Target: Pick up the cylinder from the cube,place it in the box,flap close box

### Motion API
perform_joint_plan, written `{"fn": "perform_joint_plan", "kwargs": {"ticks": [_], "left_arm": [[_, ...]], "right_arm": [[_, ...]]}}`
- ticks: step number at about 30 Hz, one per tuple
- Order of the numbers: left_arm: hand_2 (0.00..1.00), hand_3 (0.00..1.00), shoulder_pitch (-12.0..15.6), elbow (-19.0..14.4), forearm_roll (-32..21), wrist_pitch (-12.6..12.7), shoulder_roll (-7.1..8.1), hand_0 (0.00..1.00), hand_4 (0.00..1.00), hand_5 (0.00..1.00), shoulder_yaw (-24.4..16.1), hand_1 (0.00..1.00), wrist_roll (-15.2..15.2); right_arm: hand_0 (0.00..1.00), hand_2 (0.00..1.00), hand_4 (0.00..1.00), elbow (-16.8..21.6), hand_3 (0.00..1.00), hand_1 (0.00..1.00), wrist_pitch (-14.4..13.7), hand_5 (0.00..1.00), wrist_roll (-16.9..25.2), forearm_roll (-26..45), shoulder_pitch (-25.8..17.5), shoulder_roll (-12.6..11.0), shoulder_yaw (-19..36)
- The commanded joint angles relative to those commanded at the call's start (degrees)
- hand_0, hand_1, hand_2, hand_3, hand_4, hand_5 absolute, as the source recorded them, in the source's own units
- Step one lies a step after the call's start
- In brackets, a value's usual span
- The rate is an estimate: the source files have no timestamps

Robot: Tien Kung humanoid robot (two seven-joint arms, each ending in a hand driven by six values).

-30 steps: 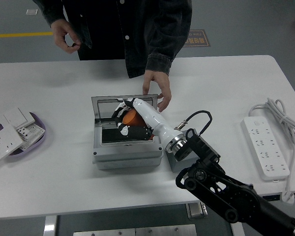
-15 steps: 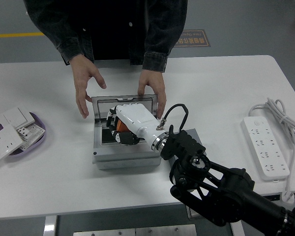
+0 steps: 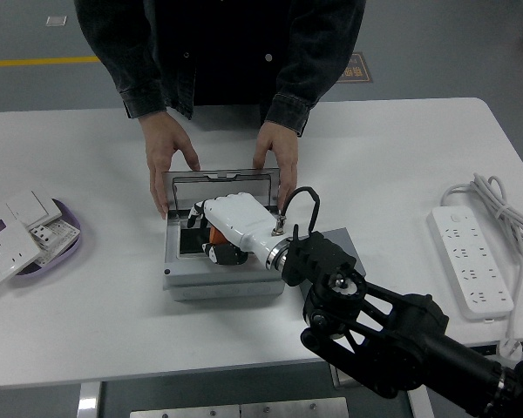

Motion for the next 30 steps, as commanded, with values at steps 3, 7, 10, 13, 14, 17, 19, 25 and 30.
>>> {"fn": "perform_joint_plan", "kwargs": {"ticks": [3, 7, 10, 13, 14, 17, 19, 25, 30], "left_arm": [[0.593, 0.651, 0.04, 0.0, -0.07, -0.02, -0.02, 0.635, 0.724, 0.298, 0.1, 0.667, -0.02], [0.593, 0.651, 0.05, 0.0, -0.05, -0.01, -0.01, 0.635, 0.724, 0.298, 0.1, 0.667, -0.04], [0.592, 0.651, 0.08, 0.0, -0.15, -0.04, -0.04, 0.635, 0.725, 0.298, 0.26, 0.666, -0.12], [0.592, 0.651, 0.11, 0.0, -0.44, -0.07, -0.11, 0.635, 0.725, 0.298, 0.58, 0.666, -0.31], [0.592, 0.651, 0.13, 0.0, -0.64, -0.09, -0.13, 0.635, 0.725, 0.298, 0.79, 0.666, -0.42], [0.592, 0.651, 0.19, 0.0, -1.11, -0.12, -0.18, 0.635, 0.724, 0.297, 1.26, 0.667, -0.67], [0.592, 0.651, 0.29, 0.0, -1.11, -0.13, -0.18, 0.635, 0.724, 0.297, 1.28, 0.667, -0.68], [0.592, 0.651, 0.54, 0.0, -0.68, -0.1, -0.02, 0.635, 0.725, 0.297, 0.9, 0.667, -0.47], [0.592, 0.651, 0.37, 0.0, -0.42, -0.13, 0.2, 0.635, 0.724, 0.297, 0.81, 0.667, -0.45]], "right_arm": [[0.818, 0.685, 0.711, -0.14, 0.69, 0.699, -0.28, 0.446, 1.37, 0.58, -0.23, 0.0, 0.34], [0.818, 0.685, 0.711, -0.37, 0.69, 0.699, -1.46, 0.446, 3.38, 1.93, -0.41, 0.0, 0.6], [0.839, 0.69, 0.774, -0.22, 0.698, 0.701, -2.79, 0.481, 4.96, 4.68, -0.67, 0.0, 0.73], [0.839, 0.69, 0.774, 0.38, 0.698, 0.701, -4.9, 0.481, 8.26, 10.1, -0.98, -0.56, 0.73], [0.839, 0.69, 0.774, 0.85, 0.698, 0.701, -5.65, 0.481, 9.5, 12.5, -1.06, -1.03, 0.72], [0.839, 0.68, 0.803, 3.74, 0.693, 0.693, -7.68, 0.513, 12.55, 19.21, -0.89, -3.27, 0.77], [0.839, 0.68, 0.803, 6.08, 0.693, 0.693, -9.54, 0.513, 13.1, 23.18, -0.13, -5.09, 0.6], [0.83, 0.671, 0.818, 12.58, 0.687, 0.685, -13.38, 0.529, 12.07, 36.17, 4.51, -8.53, 0.67], [0.62, 0.631, 0.751, 9.38, 0.671, 0.598, -14.19, 0.489, 10.36, 43.73, 9.91, -8.61, 0.86]]}}
